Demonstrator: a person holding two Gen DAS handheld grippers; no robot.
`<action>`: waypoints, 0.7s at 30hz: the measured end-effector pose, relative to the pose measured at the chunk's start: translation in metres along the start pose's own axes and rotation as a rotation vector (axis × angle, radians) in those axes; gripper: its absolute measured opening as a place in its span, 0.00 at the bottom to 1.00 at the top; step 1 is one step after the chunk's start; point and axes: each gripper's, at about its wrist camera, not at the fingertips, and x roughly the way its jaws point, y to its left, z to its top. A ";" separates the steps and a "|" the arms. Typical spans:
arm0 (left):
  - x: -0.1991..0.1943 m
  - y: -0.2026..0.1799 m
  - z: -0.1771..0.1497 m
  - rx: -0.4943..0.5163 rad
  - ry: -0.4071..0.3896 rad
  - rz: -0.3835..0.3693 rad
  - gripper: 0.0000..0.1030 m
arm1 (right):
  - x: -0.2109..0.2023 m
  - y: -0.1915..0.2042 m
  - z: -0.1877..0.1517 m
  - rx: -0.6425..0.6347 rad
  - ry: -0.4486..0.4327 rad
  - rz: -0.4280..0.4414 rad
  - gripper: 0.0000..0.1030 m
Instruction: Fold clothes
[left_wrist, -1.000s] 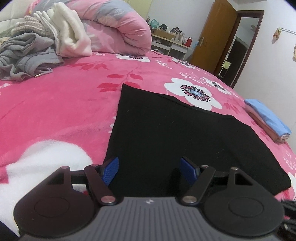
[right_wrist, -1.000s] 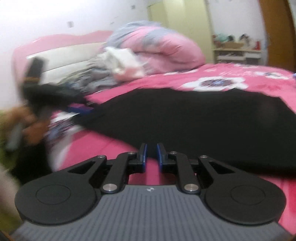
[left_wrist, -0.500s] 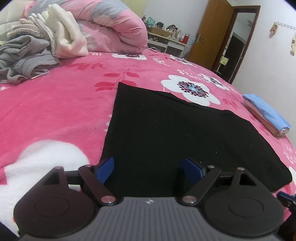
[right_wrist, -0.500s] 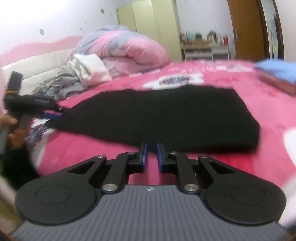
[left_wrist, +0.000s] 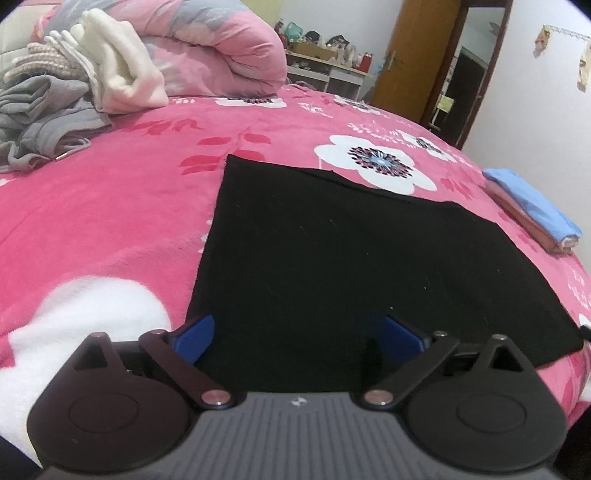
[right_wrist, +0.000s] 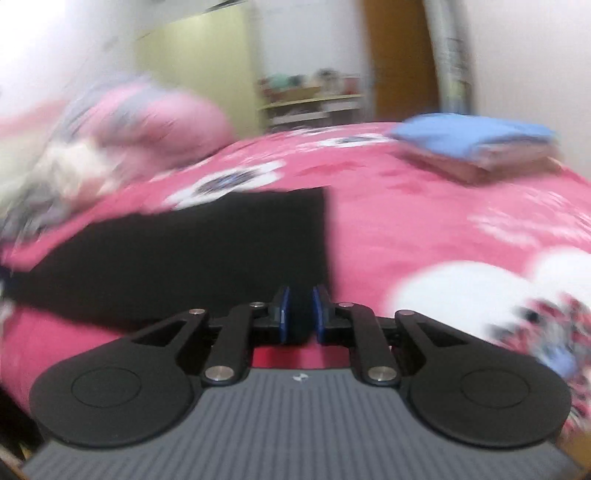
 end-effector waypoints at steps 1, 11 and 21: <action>0.000 -0.001 0.000 0.003 0.003 0.001 0.97 | -0.005 -0.005 0.003 0.001 -0.012 -0.035 0.13; -0.011 -0.006 0.007 -0.092 -0.019 0.047 1.00 | 0.074 0.066 0.047 -0.171 0.032 0.257 0.13; -0.005 -0.015 0.012 -0.048 -0.017 -0.014 1.00 | 0.095 -0.022 0.058 -0.046 0.144 -0.064 0.26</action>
